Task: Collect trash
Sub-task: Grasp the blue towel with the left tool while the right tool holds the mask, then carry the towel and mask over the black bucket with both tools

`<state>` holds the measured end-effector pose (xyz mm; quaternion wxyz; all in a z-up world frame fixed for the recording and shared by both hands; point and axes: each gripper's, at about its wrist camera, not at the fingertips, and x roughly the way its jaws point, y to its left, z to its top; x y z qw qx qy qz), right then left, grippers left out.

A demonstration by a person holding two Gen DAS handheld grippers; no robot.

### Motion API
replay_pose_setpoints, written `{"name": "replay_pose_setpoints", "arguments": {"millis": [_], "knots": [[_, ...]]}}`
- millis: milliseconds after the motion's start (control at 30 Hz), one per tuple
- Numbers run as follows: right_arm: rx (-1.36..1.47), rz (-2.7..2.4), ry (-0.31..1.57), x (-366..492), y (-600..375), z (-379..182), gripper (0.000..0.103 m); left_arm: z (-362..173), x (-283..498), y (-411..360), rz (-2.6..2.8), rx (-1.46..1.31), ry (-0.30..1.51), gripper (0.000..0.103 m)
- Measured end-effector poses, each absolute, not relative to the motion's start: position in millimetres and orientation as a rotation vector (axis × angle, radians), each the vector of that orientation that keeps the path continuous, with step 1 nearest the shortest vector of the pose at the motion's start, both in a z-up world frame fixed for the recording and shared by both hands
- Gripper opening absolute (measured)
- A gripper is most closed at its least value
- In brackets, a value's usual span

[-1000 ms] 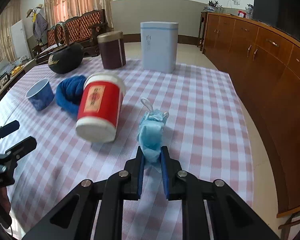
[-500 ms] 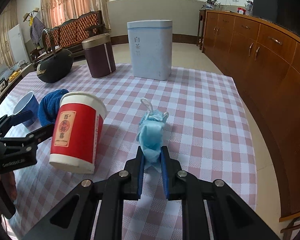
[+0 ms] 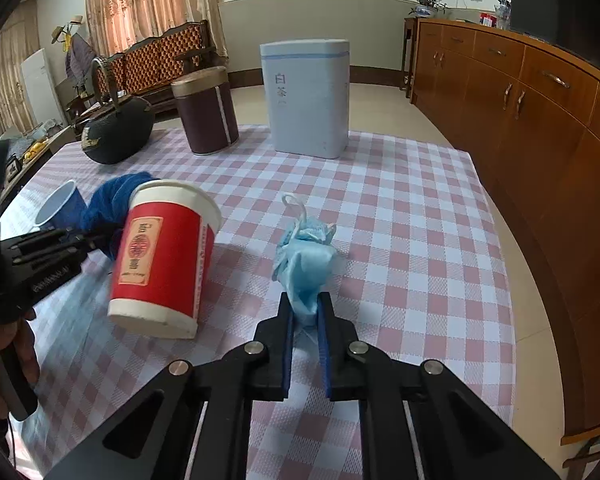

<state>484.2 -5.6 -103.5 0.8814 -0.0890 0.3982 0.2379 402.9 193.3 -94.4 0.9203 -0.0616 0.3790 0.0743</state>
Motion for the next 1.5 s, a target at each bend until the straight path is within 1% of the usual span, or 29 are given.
{"name": "replay_pose_setpoints", "arguments": {"millis": [200,500,1167,1500], "knots": [[-0.171,0.506,0.807,470,-11,-96,0.010,-72,367,198,0.136,-0.142,0.697,0.009],[-0.135,0.517,0.777,428,-26,-77,0.008,-51,314,191,0.133,-0.122,0.659,0.009],[-0.102,0.486,0.724,290,-77,-40,0.008,-18,201,131,0.081,-0.064,0.625,0.009],[-0.071,0.454,0.709,237,-112,-34,0.008,-5,160,92,0.037,-0.039,0.598,0.009]]}}
